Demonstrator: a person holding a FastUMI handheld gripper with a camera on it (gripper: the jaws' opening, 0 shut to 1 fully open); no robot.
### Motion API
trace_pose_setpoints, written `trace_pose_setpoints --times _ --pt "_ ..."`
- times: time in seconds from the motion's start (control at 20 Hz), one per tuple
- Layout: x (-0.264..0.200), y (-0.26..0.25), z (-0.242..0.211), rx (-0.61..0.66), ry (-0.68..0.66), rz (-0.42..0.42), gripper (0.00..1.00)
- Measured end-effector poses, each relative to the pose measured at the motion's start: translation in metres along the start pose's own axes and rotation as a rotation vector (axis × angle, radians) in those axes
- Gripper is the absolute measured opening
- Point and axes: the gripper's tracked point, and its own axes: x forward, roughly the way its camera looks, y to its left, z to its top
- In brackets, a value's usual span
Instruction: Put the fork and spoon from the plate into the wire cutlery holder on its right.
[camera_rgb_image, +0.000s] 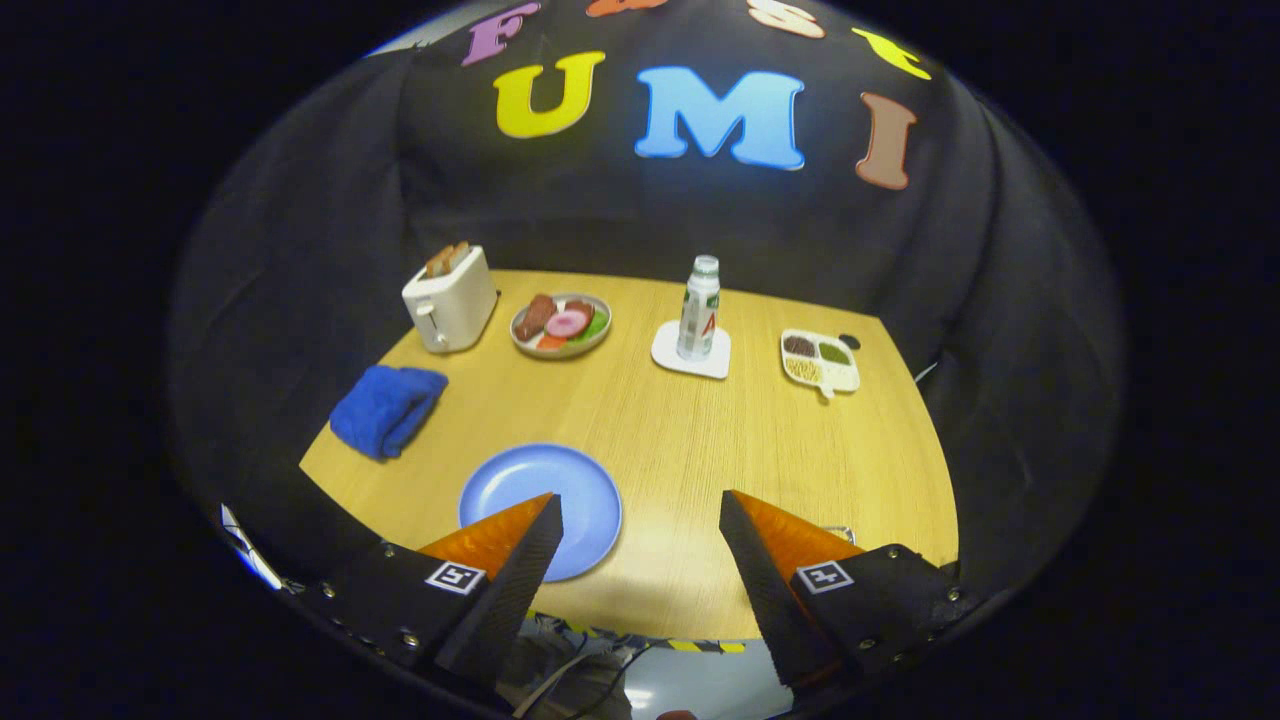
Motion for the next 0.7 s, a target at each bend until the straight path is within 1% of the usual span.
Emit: trace_pose_setpoints --times 0.15,0.25,0.45,0.7 --pt "-0.022 -0.001 0.039 0.008 -0.227 -0.069 0.97" --pt "-0.033 0.003 0.057 0.003 -0.317 -0.104 0.97" --pt "-0.048 0.008 0.075 -0.007 -0.422 -0.155 0.97" --pt "-0.058 0.019 0.087 -0.020 -0.523 -0.138 0.97"
